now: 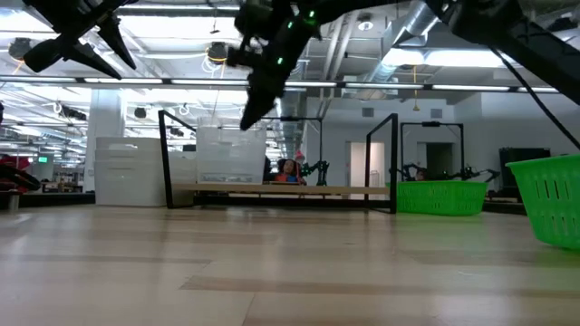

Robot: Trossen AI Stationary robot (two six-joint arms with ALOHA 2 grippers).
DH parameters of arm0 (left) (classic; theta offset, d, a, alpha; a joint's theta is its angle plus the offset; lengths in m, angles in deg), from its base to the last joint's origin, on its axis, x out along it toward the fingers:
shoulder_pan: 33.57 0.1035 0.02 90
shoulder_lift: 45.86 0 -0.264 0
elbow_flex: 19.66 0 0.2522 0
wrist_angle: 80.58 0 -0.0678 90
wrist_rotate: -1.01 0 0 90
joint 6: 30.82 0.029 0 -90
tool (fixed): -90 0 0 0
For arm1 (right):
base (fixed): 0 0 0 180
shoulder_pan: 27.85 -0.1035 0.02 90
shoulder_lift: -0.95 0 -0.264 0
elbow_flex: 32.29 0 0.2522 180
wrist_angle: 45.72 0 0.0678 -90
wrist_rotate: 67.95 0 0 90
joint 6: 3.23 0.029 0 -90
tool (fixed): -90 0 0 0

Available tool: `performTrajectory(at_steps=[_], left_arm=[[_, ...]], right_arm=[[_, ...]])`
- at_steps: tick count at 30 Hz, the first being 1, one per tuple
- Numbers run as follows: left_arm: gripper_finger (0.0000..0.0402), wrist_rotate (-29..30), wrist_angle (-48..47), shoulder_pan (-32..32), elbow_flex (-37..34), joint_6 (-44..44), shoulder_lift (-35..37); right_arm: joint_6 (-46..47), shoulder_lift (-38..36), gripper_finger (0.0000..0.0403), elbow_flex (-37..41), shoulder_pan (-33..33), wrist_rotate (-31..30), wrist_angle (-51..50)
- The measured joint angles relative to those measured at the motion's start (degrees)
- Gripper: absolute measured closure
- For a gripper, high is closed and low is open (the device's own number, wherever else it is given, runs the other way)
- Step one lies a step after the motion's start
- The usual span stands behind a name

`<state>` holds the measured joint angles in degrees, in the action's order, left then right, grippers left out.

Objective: Stack baskets on shelf by color
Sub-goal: Stack the transparent bin on top of the transparent bins on the shelf

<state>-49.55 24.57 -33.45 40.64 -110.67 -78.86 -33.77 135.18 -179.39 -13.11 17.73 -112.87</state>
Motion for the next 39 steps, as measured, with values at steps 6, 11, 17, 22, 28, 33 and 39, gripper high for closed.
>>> performTrajectory(at_steps=[6, 11, 17, 22, 28, 33, 39], left_arm=[[0.0273, -0.21, 0.24, -0.02, 0.00, -0.25, -0.02], [0.0273, -0.58, 0.15, 0.00, 0.00, -0.24, -0.02], [0.0274, 0.44, 0.16, 0.00, 0.00, -0.18, -0.02], [0.0274, -0.45, 0.14, 0.00, 0.00, -0.17, -0.02], [0.0274, -1.13, 0.15, 0.00, 0.00, -0.23, -0.02], [0.0274, -1.68, 0.14, 0.00, 0.00, -0.25, -0.02], [0.0274, -1.66, 0.12, 0.00, -0.02, -0.23, -0.02]], right_arm=[[0.92, -0.06, 0.0154, 0.00, -0.29, -3.19, -0.61], [1.34, -3.61, 0.0163, -1.59, -0.98, -3.19, -0.07], [-2.94, -4.58, 0.0163, -1.49, 0.95, -2.78, 4.05], [-4.42, -1.86, 0.0163, -1.46, 3.19, 0.65, 2.22], [-5.98, 1.31, 0.0163, -1.42, 3.99, 0.49, 1.80], [-5.32, 2.11, 0.0177, -1.48, 4.17, -0.35, 0.43], [-0.59, 2.13, 0.0270, -1.46, 4.11, -0.33, -4.16]])
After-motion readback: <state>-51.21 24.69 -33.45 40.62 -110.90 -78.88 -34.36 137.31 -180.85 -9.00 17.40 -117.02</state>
